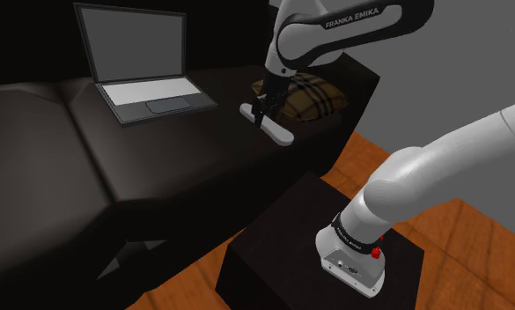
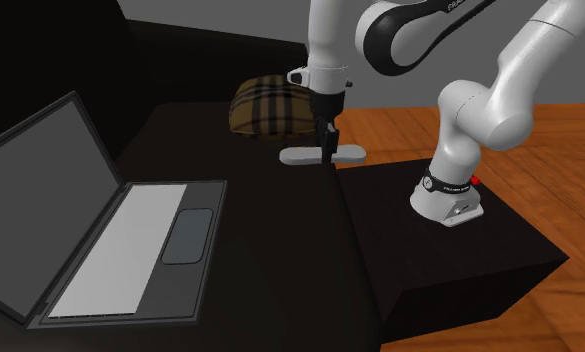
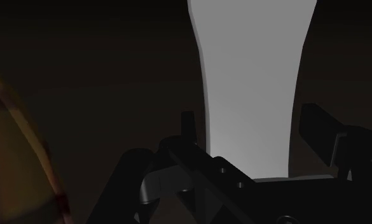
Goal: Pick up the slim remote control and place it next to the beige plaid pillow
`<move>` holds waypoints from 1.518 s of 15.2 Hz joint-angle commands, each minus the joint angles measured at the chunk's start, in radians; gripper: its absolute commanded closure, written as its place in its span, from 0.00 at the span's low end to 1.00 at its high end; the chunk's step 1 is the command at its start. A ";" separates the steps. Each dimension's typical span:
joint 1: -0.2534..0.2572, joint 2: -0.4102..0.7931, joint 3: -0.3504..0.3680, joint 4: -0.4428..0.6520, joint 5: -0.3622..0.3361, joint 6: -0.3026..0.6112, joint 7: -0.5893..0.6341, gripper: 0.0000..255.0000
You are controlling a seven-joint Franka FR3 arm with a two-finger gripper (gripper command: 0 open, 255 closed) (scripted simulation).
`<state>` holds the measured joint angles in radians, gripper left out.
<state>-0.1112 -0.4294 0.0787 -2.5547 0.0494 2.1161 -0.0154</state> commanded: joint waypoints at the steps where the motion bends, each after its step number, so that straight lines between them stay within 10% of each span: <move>1: 0.001 0.011 0.002 -0.016 0.001 0.029 0.002 1.00; 18: 0.001 0.096 0.008 -0.092 0.002 0.188 0.003 1.00; 19: 0.001 0.096 0.008 -0.092 0.002 0.188 0.003 0.00; 23: 0.001 0.096 0.008 -0.092 0.002 0.188 0.003 0.00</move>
<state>-0.1104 -0.3337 0.0866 -2.6463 0.0510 2.3045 -0.0128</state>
